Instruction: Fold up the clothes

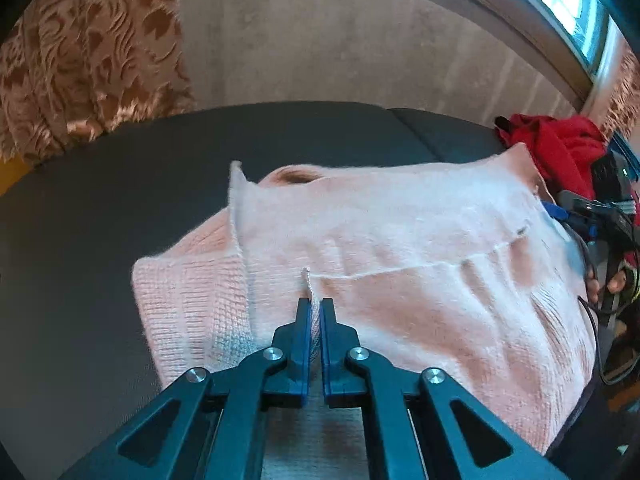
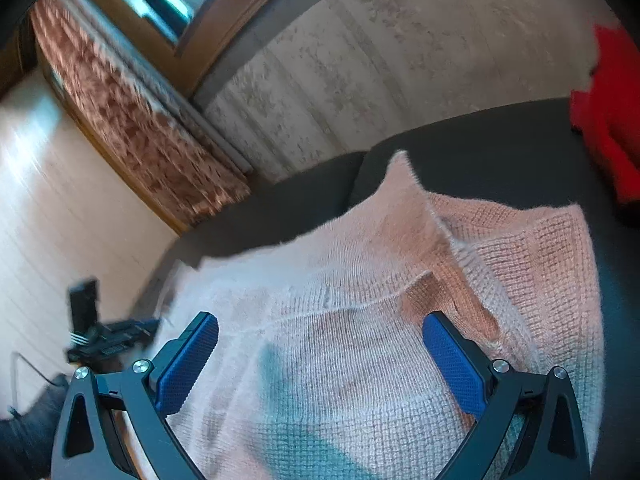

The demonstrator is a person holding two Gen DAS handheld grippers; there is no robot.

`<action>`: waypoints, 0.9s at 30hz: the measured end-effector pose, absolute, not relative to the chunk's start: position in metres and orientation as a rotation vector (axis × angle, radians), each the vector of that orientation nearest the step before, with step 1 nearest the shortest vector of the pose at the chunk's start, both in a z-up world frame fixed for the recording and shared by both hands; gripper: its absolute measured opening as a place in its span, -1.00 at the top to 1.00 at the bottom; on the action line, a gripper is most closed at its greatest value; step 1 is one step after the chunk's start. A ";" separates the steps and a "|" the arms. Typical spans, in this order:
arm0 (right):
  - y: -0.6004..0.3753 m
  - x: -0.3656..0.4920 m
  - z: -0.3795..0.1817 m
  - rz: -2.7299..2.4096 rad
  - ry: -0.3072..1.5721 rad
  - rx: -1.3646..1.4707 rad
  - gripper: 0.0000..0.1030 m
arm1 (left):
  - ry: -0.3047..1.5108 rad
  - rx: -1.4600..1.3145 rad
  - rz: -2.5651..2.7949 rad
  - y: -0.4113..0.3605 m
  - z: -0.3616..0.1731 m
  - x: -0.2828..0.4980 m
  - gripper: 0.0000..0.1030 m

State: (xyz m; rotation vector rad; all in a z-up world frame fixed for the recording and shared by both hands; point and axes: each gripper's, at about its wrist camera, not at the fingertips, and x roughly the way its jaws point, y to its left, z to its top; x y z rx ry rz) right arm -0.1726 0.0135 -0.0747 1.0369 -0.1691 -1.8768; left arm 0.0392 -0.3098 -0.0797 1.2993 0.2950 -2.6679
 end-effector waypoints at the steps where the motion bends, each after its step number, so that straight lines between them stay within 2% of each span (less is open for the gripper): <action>1: 0.009 -0.170 -0.073 -1.887 -0.119 1.052 -1.00 | 0.297 1.275 -2.666 -0.311 -0.079 0.040 0.95; 3: 0.004 -0.160 -0.065 -1.934 -0.027 1.042 -0.96 | 0.322 1.231 -2.660 -0.314 -0.076 0.043 0.95; 4: 0.001 -0.154 -0.061 -1.956 0.021 1.033 -0.86 | 0.359 1.208 -2.652 -0.319 -0.076 0.046 0.95; 8: -0.004 -0.134 -0.049 -2.010 0.214 0.929 -0.79 | 0.495 1.125 -2.631 -0.338 -0.075 0.053 0.96; 11: -0.009 -0.139 -0.045 -2.028 0.266 0.916 -0.79 | 0.546 1.100 -2.634 -0.344 -0.076 0.053 0.96; 17: -0.021 -0.173 -0.069 -2.007 0.305 1.078 -0.75 | 0.577 1.065 -2.622 -0.345 -0.075 0.056 0.96; 18: -0.021 -0.171 -0.067 -2.014 0.316 1.063 -0.47 | 0.583 1.053 -2.617 -0.347 -0.074 0.058 0.96; 19: -0.020 -0.169 -0.066 -2.004 0.315 1.053 0.05 | 0.588 1.042 -2.613 -0.348 -0.073 0.061 0.96; 21: -0.022 -0.161 -0.060 -1.976 0.322 1.040 0.69 | 0.600 1.011 -2.617 -0.350 -0.069 0.063 0.96; 25: -0.028 -0.155 -0.051 -1.975 0.380 1.013 0.83 | 0.624 0.935 -2.600 -0.356 -0.061 0.062 0.96; 27: -0.024 -0.162 -0.038 -2.012 0.331 0.982 0.91 | 0.635 0.894 -2.584 -0.359 -0.057 0.061 0.96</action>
